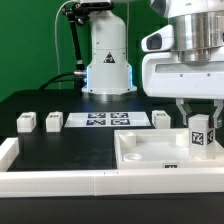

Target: Assemble square table

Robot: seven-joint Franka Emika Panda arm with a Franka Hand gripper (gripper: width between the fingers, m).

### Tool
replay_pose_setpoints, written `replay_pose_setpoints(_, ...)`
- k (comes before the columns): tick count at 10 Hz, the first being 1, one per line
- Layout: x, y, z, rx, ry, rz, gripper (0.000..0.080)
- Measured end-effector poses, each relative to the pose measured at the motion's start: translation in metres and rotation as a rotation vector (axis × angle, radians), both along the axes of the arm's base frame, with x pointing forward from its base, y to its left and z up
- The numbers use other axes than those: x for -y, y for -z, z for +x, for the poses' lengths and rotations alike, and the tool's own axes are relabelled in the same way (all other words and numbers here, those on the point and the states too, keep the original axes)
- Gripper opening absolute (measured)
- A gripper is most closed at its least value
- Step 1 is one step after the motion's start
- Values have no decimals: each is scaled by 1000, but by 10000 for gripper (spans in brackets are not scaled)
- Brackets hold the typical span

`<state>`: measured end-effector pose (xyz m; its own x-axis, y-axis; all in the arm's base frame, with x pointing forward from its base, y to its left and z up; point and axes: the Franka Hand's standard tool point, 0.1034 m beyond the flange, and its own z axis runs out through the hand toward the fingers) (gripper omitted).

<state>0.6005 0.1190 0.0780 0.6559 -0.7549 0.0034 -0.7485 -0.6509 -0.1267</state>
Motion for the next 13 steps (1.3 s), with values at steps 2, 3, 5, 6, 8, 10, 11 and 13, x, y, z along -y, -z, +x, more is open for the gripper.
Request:
replay_pose_setpoints(2, 0, 0, 0, -10, 124, 16, 294)
replay_pose_setpoints(3, -1, 0, 0, -14, 173, 21, 294)
replay_pose_setpoints(5, -2, 0, 0, -25, 299, 40, 294)
replay_pose_setpoints(6, -2, 0, 0, -28, 375, 52, 294)
replay_pose_setpoints(8, -5, -1, -4, -25, 642, 97, 294)
replay_pose_setpoints(10, -5, 0, -3, -35, 855, 142, 294)
replay_pose_setpoints(11, -5, 0, -3, -45, 952, 164, 294)
replay_pose_setpoints(13, -6, 0, -4, -58, 1071, 179, 294)
